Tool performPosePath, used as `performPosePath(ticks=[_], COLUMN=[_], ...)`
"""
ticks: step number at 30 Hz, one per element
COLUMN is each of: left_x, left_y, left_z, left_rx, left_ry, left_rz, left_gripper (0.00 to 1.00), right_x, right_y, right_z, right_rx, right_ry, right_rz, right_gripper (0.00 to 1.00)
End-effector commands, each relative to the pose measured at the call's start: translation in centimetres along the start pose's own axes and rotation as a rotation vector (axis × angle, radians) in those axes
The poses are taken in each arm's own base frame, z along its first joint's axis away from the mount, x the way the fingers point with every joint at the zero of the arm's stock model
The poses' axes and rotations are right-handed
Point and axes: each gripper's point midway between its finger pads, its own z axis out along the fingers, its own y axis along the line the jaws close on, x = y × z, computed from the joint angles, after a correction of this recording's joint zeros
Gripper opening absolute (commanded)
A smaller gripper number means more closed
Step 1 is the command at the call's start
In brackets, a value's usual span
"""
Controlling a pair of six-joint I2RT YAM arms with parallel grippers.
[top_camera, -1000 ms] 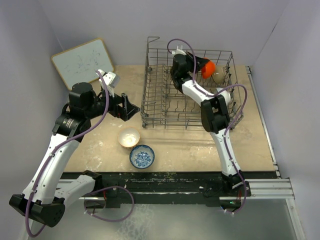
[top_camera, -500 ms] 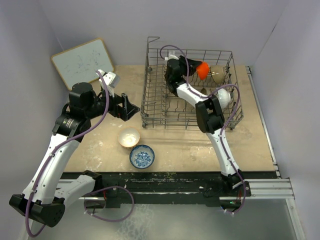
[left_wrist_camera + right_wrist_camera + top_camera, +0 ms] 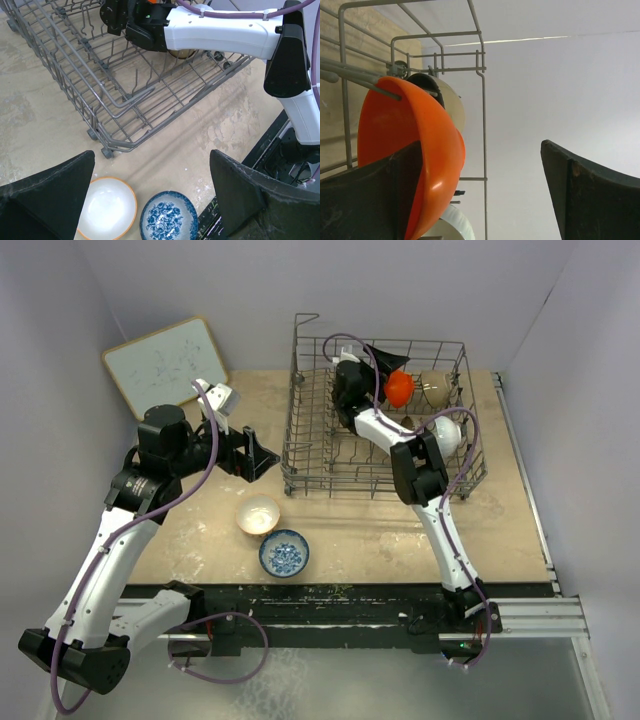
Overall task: Load the bowls into the dish rack
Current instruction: Turn the bowl upside down on the dish rack.
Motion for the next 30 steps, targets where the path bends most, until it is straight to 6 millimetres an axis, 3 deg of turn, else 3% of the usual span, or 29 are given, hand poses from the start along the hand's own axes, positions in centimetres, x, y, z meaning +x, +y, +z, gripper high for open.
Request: performPosePath(ticks=[1, 7, 11, 15, 23, 25, 30], left_x=[-1.3, -1.5, -1.8, -2.0, -2.3, -2.4, -2.6], left_y=[-0.5, -0.5, -0.7, -1.0, -1.3, -1.2, -1.3], left_z=[-0.2, -0.3, -0.3, -0.5, -0.8, -0.7, -0.5], left_rx=[0.015, 0.017, 0.021, 0.028, 0.031, 0.028, 0.037], left_ry=[-0.046, -0.05, -0.057, -0.063, -0.068, -0.066, -0.063], left_rz=[0.048, 0.049, 0.048, 0.04, 0.036, 0.035, 0.033], left_gripper=[0.99, 0.99, 0.99, 0.99, 0.99, 0.99, 0.99], right_x=[-0.7, -1.5, -2.7, -4.4, -4.9, -5.2, -4.7], right_y=[-4.2, -5.3, -5.5, -4.8, -2.3, -3.2, -8.6], right_z=[-1.0, -1.8, -2.4, -3.2, -2.9, -3.2, -4.2], right_rx=[0.037, -0.004, -0.126, -0.307, -0.538, -0.588, -0.677], right_ry=[-0.027, -0.074, -0.157, -0.26, -0.307, -0.337, -0.385], right_rz=[0.129, 0.174, 0.241, 0.343, 0.47, 0.557, 0.738], right_gripper=[1.0, 1.0, 1.0, 1.0, 1.0, 1.0, 1.0])
